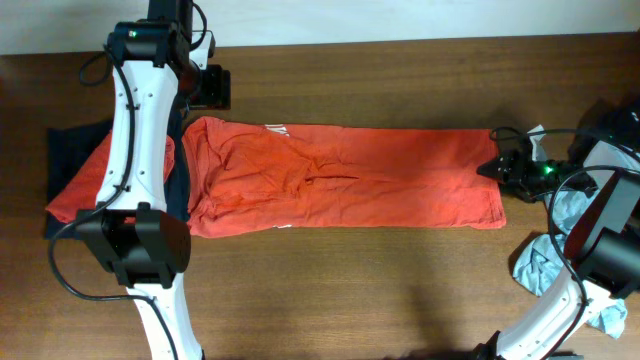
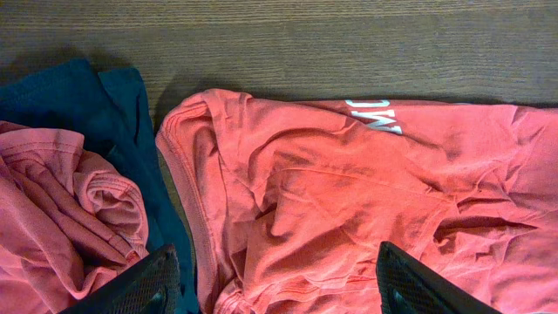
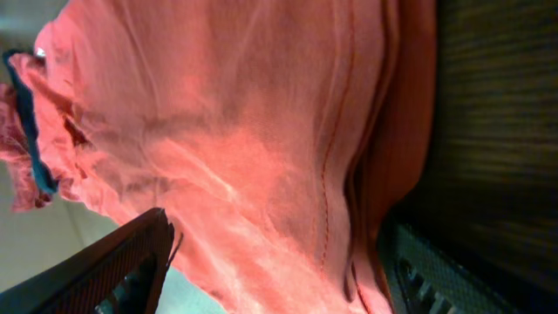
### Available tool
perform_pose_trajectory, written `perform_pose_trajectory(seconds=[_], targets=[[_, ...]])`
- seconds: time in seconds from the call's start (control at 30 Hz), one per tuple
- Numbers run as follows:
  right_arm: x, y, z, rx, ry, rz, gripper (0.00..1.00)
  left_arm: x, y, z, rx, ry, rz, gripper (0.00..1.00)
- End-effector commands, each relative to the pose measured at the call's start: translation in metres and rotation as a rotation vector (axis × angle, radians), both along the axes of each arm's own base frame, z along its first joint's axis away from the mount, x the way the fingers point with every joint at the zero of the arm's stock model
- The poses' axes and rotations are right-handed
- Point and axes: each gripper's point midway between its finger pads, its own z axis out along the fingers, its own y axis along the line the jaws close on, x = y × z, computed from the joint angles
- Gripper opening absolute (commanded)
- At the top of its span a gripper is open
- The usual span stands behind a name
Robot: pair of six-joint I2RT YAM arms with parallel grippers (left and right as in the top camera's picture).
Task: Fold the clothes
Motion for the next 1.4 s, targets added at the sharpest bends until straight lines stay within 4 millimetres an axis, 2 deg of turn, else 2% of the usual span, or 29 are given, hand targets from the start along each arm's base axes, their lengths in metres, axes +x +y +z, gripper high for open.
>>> perform_pose_trajectory(seconds=[0.0,0.2,0.43,0.53,0.7,0.73,0.87,1.03,1.13,1.23,1.37], targets=[[-0.031,0.015,-0.048,-0.012,0.156,0.068,0.74,0.002,0.002,0.007,0.005,-0.021,0.004,0.72],[-0.032,0.036,-0.046,-0.013,0.146,0.156,0.69,0.002,0.002,0.007,0.005,-0.021,0.004,0.72],[-0.026,0.041,-0.044,0.0,0.118,0.158,0.45,0.001,0.002,0.006,0.005,-0.016,0.004,0.72],[-0.026,0.041,-0.044,0.0,0.118,0.158,0.4,0.002,0.002,0.007,0.005,-0.019,0.004,0.72],[-0.02,0.037,-0.042,-0.007,0.116,0.136,0.27,0.002,0.002,0.007,0.005,-0.02,0.004,0.72],[-0.019,0.035,-0.041,-0.012,0.115,0.13,0.27,0.002,0.002,0.007,0.005,-0.02,0.004,0.72],[-0.013,0.018,-0.035,-0.063,0.14,0.077,0.55,0.002,0.002,0.007,0.005,-0.02,0.004,0.72],[-0.006,-0.017,-0.011,-0.142,0.159,0.024,0.68,0.002,0.002,0.007,0.005,-0.02,0.004,0.72],[-0.008,-0.031,-0.007,-0.184,0.183,0.008,0.72,0.002,0.002,0.007,0.005,-0.021,0.004,0.72],[-0.016,-0.043,-0.016,-0.256,0.247,-0.012,0.75,0.002,0.002,0.007,0.005,-0.021,0.004,0.72],[-0.017,-0.046,-0.022,-0.269,0.274,-0.042,0.74,0.002,0.002,0.007,0.005,-0.02,0.004,0.72]])
